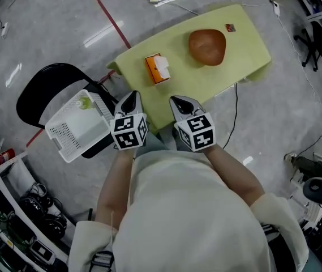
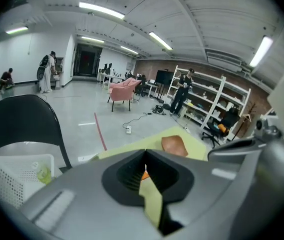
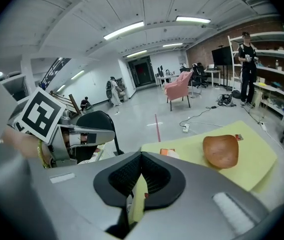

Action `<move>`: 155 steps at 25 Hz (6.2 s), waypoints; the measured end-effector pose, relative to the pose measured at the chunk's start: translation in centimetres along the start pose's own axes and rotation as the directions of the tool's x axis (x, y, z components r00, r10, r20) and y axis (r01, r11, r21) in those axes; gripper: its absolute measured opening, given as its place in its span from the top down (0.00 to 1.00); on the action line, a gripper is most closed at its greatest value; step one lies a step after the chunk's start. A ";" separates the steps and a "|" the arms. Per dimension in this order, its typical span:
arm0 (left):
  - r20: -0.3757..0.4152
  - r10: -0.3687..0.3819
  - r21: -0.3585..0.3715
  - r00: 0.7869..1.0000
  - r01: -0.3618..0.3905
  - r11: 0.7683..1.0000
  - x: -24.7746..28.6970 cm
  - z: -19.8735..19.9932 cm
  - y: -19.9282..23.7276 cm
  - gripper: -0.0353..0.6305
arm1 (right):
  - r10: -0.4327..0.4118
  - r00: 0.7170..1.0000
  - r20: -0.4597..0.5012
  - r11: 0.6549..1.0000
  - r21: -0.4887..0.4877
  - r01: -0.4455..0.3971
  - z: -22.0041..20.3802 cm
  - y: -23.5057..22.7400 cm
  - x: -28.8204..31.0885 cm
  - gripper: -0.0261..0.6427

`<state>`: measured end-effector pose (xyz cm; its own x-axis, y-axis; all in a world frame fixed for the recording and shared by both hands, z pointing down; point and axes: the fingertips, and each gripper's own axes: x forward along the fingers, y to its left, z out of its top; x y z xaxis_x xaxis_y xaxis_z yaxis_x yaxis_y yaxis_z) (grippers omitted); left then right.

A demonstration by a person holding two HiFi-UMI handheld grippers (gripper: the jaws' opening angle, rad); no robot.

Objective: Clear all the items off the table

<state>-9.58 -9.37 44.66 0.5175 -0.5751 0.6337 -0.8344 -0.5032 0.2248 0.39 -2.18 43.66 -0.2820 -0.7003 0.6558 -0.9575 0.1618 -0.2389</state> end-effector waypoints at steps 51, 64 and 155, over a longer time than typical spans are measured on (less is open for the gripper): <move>-0.409 0.188 -0.125 0.893 -0.259 0.958 31.0 -15.5 0.5 0.19 | -0.017 0.992 -0.123 0.973 0.224 0.045 -8.6 -17.7 9.8 0.96; -0.464 0.233 -0.100 0.854 -0.312 0.945 32.7 -17.4 1.6 0.22 | -0.031 0.991 -0.127 0.967 0.248 0.062 -9.4 -18.9 10.4 0.96; -0.222 0.278 -0.353 0.935 -0.343 0.871 -6.6 -8.7 17.8 0.57 | 0.169 0.985 0.022 0.963 -0.217 -0.160 5.3 13.5 6.5 0.96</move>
<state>-29.48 -8.89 50.97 0.2093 -0.5345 0.8189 -0.9708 -0.0134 0.2394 -14.06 -8.16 40.90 -0.4385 -0.6782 0.5897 -0.8900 0.4188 -0.1801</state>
